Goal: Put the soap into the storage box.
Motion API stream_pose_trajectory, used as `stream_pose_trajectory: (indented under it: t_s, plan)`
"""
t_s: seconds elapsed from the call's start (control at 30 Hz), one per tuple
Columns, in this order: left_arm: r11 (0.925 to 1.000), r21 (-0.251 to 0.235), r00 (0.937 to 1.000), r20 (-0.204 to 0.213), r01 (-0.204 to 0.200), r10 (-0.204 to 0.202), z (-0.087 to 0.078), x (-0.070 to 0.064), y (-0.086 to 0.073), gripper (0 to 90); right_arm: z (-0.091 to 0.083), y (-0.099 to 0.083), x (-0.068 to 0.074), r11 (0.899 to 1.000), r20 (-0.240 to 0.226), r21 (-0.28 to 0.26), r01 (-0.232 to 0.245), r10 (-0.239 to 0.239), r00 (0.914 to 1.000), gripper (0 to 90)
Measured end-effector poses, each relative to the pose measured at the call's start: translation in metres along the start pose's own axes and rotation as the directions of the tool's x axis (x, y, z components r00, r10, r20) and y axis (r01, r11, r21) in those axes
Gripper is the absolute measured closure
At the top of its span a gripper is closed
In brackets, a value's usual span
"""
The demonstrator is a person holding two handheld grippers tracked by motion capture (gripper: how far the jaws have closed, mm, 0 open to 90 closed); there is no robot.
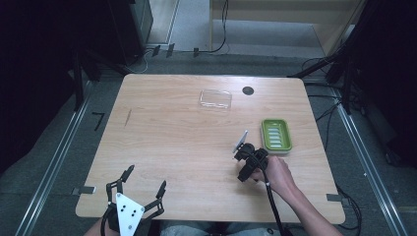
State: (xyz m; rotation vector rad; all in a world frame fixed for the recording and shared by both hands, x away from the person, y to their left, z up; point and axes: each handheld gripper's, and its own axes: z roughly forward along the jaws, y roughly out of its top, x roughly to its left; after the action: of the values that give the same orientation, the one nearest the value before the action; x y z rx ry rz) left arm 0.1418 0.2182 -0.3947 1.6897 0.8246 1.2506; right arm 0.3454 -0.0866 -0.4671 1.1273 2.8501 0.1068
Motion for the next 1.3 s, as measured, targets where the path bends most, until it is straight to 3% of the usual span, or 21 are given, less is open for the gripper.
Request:
stream_pose_trajectory:
  t_s: [0.17,0.57,0.97,1.3]
  plan:
    - [1.0,0.001,1.0,0.0,-0.003,0.003,0.0,0.0,0.0,13.8,-0.002,0.001,0.0,1.0,0.001,0.003,-0.001,0.001,1.0,28.5]
    - [1.0,-0.001,1.0,-0.001,-0.002,0.002,0.0,0.0,0.0,13.8,-0.002,0.002,0.0,1.0,-0.002,0.023,-0.014,0.014,0.9999,29.5]
    - [1.0,-0.002,1.0,-0.002,-0.005,0.005,0.0,0.0,0.0,13.8,-0.004,0.002,0.003,1.0,0.02,0.018,-0.006,0.006,0.9998,32.2]
    - [1.0,-0.003,1.0,-0.003,-0.004,0.004,0.0,-0.001,0.0,13.8,-0.012,0.001,0.0,1.0,0.012,0.008,-0.004,0.004,0.9999,32.6]
